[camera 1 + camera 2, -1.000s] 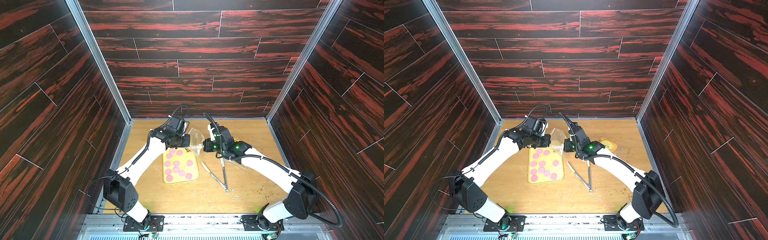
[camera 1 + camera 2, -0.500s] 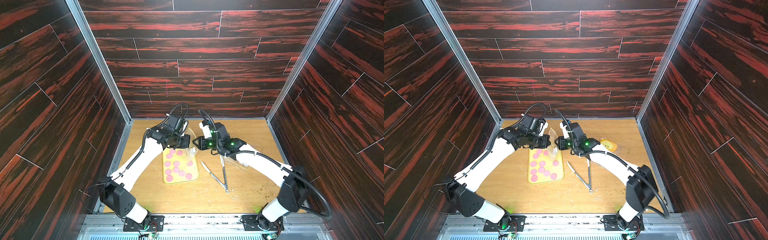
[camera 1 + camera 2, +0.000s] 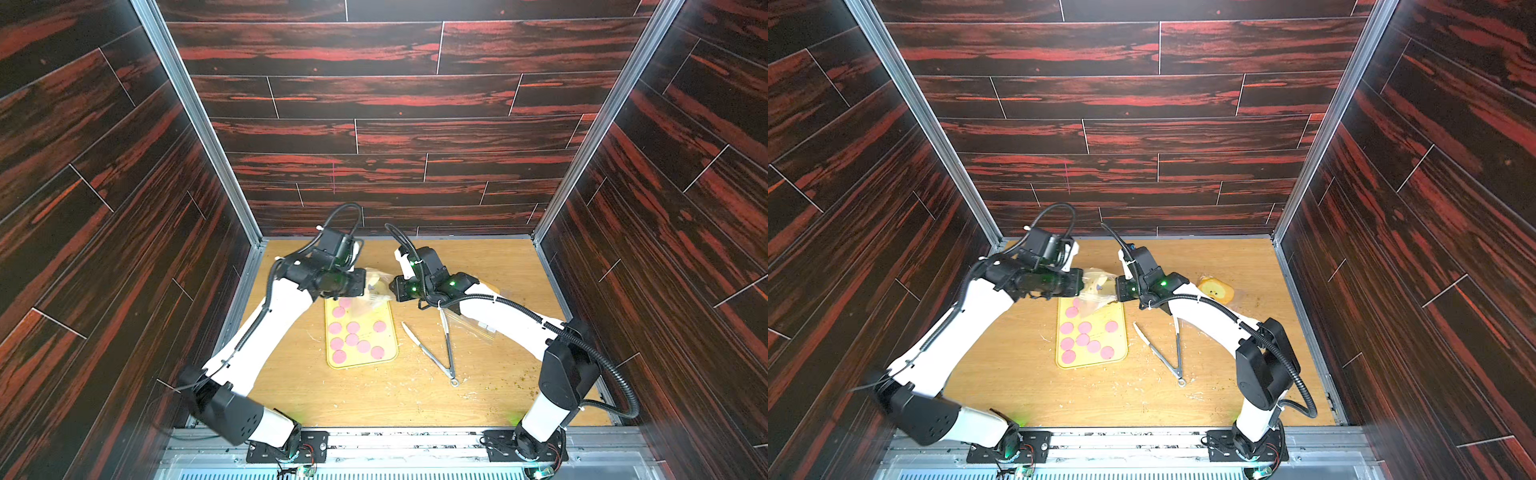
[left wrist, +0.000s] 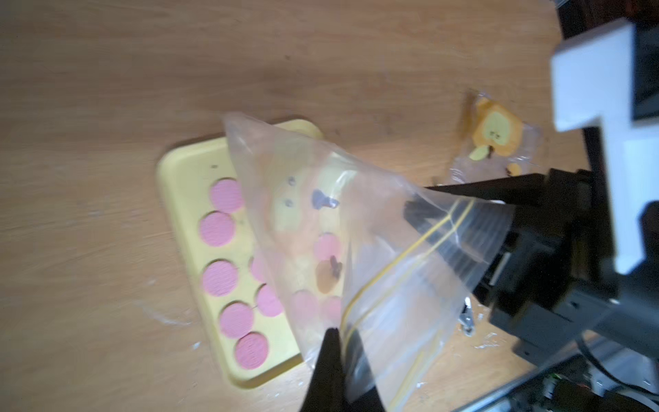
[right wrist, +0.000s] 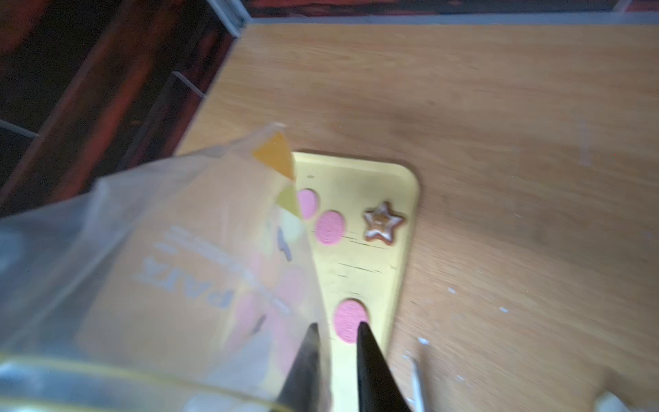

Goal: Put the cookies into a resealable bag to prevent moisture
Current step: Open the ziploc bag.

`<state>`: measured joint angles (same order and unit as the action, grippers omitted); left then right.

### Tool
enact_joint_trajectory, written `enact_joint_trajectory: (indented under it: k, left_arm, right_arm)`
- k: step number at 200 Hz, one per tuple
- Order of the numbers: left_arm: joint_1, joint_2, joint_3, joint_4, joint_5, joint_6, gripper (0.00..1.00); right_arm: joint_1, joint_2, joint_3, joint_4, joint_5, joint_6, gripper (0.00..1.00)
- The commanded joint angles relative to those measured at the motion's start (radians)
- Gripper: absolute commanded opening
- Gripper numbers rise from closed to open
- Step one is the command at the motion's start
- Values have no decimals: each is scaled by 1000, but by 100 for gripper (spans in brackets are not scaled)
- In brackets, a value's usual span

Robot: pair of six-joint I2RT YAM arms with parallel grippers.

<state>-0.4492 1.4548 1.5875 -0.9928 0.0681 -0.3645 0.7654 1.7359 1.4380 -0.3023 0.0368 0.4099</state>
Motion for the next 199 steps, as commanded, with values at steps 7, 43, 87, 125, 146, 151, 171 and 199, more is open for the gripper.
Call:
enact_joint_trajectory:
  k: [7, 43, 87, 125, 146, 151, 171, 199]
  left_arm:
    - [39, -94, -29, -167, -199, 10, 0]
    - [60, -132, -45, -256, -283, 14, 0]
    - [104, -155, -123, -281, -349, -1, 0]
    - [204, -163, -289, -175, -222, 9, 0]
    - [262, -156, -338, -152, -184, 22, 0]
    - [276, -156, -354, -130, -176, 29, 0]
    - [305, -136, -383, -112, -117, 38, 0]
    - [334, -105, -389, -86, -58, 51, 0]
  right_arm:
    - [-3, 42, -6, 19, -61, -16, 20]
    - [58, 80, 10, 129, -194, -6, 23]
    - [128, 188, 64, 248, -256, 7, 30]
    - [163, 277, 58, 355, -276, -6, 35]
    - [175, 323, 62, 382, -287, -3, 36]
    - [176, 329, 62, 383, -288, -4, 36]
    - [176, 338, 61, 384, -287, -9, 38]
    - [176, 291, 27, 412, -291, -31, 48]
